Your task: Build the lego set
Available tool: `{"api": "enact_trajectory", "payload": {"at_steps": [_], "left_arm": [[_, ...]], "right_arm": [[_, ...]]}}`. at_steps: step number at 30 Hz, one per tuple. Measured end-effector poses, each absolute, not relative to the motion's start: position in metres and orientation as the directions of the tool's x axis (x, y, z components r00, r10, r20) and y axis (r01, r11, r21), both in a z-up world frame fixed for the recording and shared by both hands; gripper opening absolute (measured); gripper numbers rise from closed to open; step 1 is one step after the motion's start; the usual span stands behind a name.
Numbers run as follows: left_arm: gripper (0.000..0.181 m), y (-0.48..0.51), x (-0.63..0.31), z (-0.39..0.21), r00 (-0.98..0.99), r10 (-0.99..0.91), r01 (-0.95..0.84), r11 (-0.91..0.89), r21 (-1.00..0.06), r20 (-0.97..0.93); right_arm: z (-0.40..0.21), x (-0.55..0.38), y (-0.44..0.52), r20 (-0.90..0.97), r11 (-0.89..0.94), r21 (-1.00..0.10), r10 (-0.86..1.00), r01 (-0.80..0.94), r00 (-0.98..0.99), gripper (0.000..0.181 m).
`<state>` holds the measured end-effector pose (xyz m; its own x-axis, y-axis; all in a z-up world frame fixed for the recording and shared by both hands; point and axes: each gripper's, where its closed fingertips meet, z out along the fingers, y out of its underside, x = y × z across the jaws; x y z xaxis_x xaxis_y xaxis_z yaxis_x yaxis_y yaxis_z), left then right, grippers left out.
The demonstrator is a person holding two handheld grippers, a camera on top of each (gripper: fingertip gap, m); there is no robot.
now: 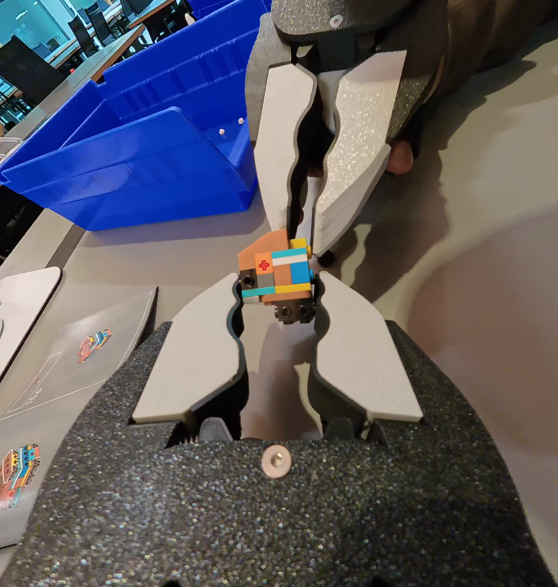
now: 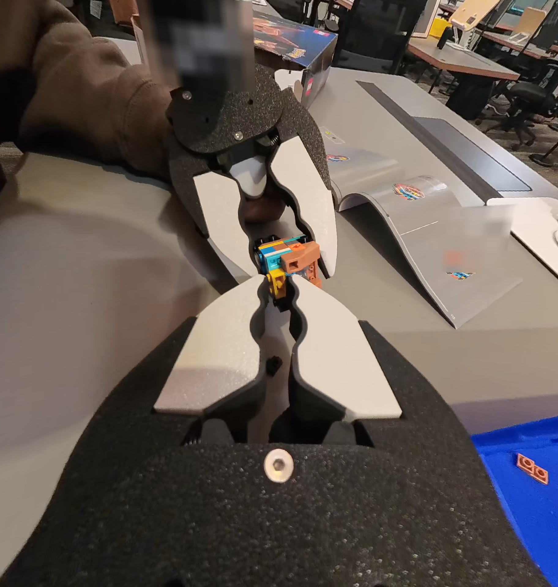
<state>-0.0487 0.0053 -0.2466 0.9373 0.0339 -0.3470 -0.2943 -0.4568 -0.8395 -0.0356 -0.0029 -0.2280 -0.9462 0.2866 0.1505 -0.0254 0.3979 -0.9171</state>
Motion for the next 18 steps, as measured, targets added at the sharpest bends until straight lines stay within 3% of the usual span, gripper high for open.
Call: {"api": "enact_trajectory", "payload": {"at_steps": [8, 12, 18], "left_arm": [[0.042, 0.005, -0.048, -0.245, 0.940, 0.035, -0.289, -0.443, -0.849, -0.339], [0.042, -0.008, -0.064, -0.246, 0.938, 0.087, -0.259, -0.468, -0.845, -0.336], [0.042, -0.009, -0.063, -0.241, 0.954, 0.080, -0.227, -0.437, -0.871, -0.289]], "right_arm": [[-0.225, -0.035, -0.002, 0.095, 0.368, -0.930, 0.284, 0.017, -0.954, 0.009], [-0.212, -0.051, 0.011, -0.013, 0.255, -0.961, 0.349, 0.108, -0.937, 0.009], [-0.220, -0.044, 0.013, 0.144, 0.408, -0.913, 0.286, -0.016, -0.947, 0.009]]}}
